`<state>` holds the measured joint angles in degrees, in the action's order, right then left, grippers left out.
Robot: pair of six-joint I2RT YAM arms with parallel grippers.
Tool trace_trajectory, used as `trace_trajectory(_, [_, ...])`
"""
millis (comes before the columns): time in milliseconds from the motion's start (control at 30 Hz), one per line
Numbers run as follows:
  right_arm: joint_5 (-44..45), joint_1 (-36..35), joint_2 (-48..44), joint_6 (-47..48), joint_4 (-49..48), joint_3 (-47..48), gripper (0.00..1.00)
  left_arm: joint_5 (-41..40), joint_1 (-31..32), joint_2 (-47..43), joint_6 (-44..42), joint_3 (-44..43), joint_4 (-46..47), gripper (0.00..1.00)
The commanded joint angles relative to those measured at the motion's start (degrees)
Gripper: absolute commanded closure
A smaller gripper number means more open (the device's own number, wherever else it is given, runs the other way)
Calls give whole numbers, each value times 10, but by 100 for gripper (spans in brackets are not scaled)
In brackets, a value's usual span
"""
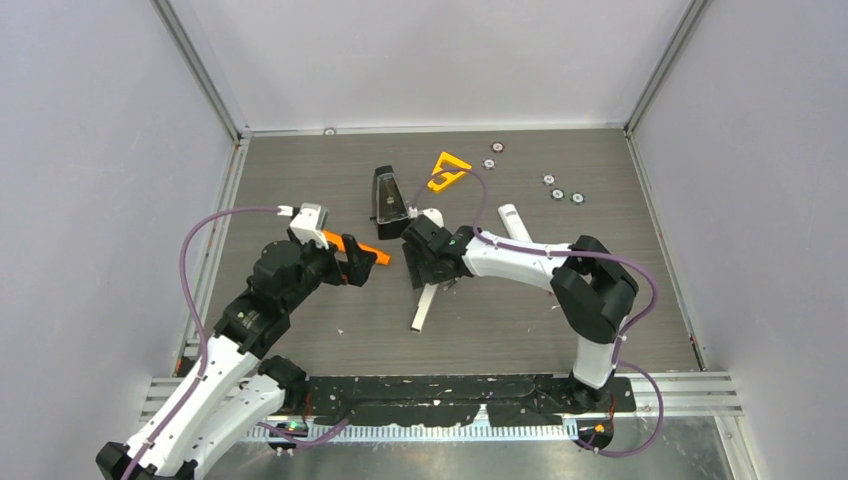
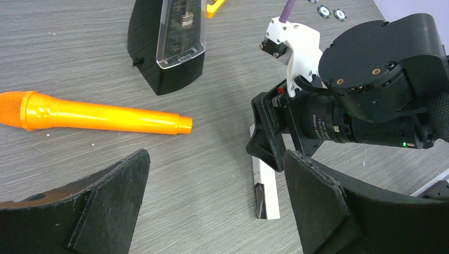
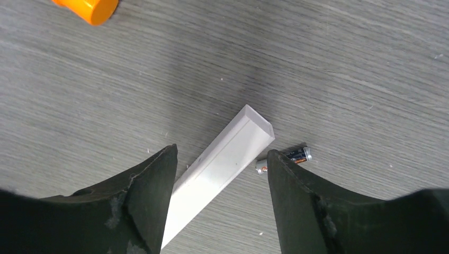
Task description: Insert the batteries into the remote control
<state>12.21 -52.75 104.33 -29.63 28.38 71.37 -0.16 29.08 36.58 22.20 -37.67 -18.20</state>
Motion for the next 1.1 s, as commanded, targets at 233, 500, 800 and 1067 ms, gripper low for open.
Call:
trace_trajectory(233, [38, 3, 36, -142, 20, 31, 43, -17, -3, -7, -21, 14, 26, 1])
trace_trajectory(500, [37, 5, 44, -196, 20, 32, 70, 15, -3, -3, -22, 38, 35, 1])
trace_trajectory(800, [-44, 61, -30, -255, -41, -13, 85, 120, -2, 24, -22, 50, 85, 1])
trace_trajectory(1067, [-103, 96, -116, -355, -78, -40, 87, 160, 27, 132, 59, 34, 138, 1])
